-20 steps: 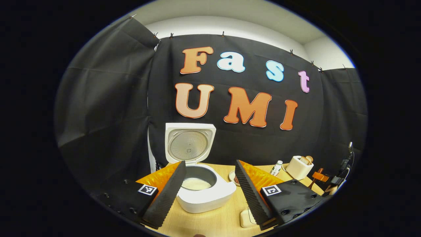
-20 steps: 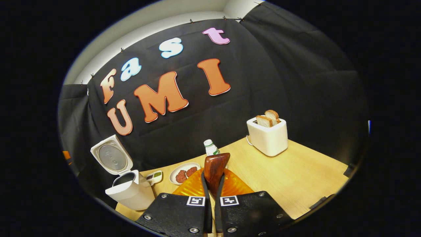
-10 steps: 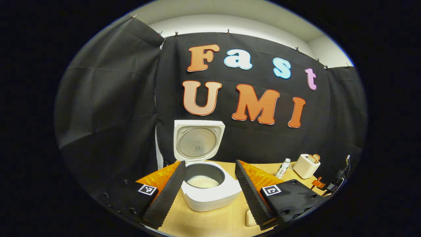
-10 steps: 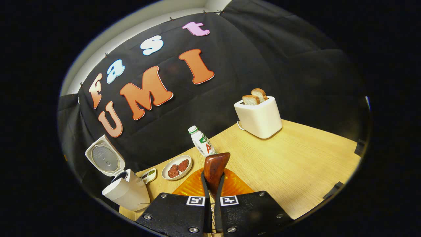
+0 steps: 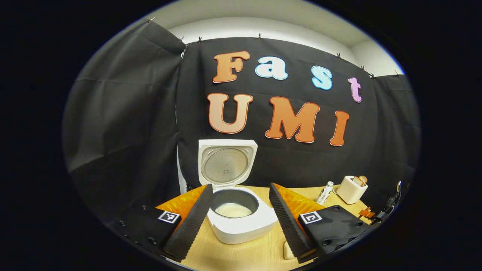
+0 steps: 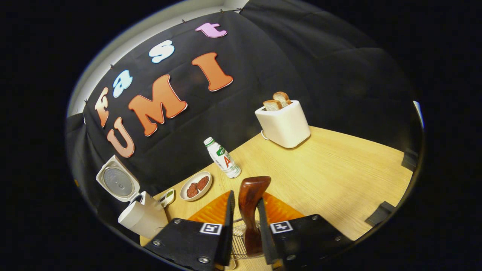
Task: Close the left gripper, press the button to open the rice cooker; take a wooden spoon from the chopstick holder with the right hand, scoop a spoonful of rice and pour it into the rice cooker, then put the wooden spoon back into the chopstick holder.
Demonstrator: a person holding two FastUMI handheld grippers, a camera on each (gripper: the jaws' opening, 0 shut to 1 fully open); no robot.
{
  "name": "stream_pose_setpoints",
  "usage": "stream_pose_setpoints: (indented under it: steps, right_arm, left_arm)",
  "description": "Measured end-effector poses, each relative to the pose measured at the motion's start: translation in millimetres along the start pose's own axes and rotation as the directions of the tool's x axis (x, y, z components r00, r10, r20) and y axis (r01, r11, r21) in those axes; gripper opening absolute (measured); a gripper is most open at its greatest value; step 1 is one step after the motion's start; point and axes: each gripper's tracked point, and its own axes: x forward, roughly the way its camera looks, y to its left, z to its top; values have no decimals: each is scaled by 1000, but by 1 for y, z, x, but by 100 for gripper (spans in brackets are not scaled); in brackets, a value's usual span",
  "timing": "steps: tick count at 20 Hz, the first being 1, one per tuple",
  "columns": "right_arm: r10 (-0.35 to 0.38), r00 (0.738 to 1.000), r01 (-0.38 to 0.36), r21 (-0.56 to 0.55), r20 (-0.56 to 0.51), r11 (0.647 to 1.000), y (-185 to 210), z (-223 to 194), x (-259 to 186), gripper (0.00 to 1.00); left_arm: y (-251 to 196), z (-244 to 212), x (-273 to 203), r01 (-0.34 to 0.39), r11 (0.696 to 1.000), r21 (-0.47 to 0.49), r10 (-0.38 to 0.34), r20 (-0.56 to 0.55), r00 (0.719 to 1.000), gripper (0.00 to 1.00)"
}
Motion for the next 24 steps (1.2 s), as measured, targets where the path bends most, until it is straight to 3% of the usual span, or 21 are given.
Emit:
stream_pose_setpoints:
  steps: [1, 2, 3, 4, 9, 14, 19, 24]
  right_arm:
    - [-11, 1000, 11, -8, 6, 1000, -1, 4, -5, 44]
    - [-14, 1000, 15, -21, 6, 1000, -1, 9, -13, 72]
    - [-25, 1000, 25, -36, 4, 999, -1, 12, -17, 76]
    - [-35, 999, 35, -58, 2, 998, -2, 15, -24, 93]
    - [-35, 999, 37, -97, 27, 995, 10, 45, -49, 95]
    - [-31, 996, 36, -53, 87, 998, 20, 82, -60, 95]
    - [-55, 991, 60, -40, 123, 997, 15, 104, -65, 94]
    - [-119, 987, 126, -54, 110, 991, -1, 103, -64, 95]
  left_arm:
    - [-2, 0, 5, 0, 1000, 3, 0, -11, 1000, 100]
    - [-2, 1, 10, -8, 1000, 2, 8, -15, 1000, 100]
    - [-5, 8, 17, -3, 1000, -3, 3, -9, 1000, 100]
    - [-10, 15, 25, 5, 1000, -6, -5, -1, 1000, 100]
    - [-19, 70, 77, 3, 999, 52, -6, 72, 997, 100]
    - [-20, 116, 150, -21, 998, 60, 15, 99, 995, 100]
    - [-3, 124, 237, -53, 996, 65, 49, 56, 997, 100]
    - [20, 99, 316, -98, 990, 100, 103, -40, 994, 100]
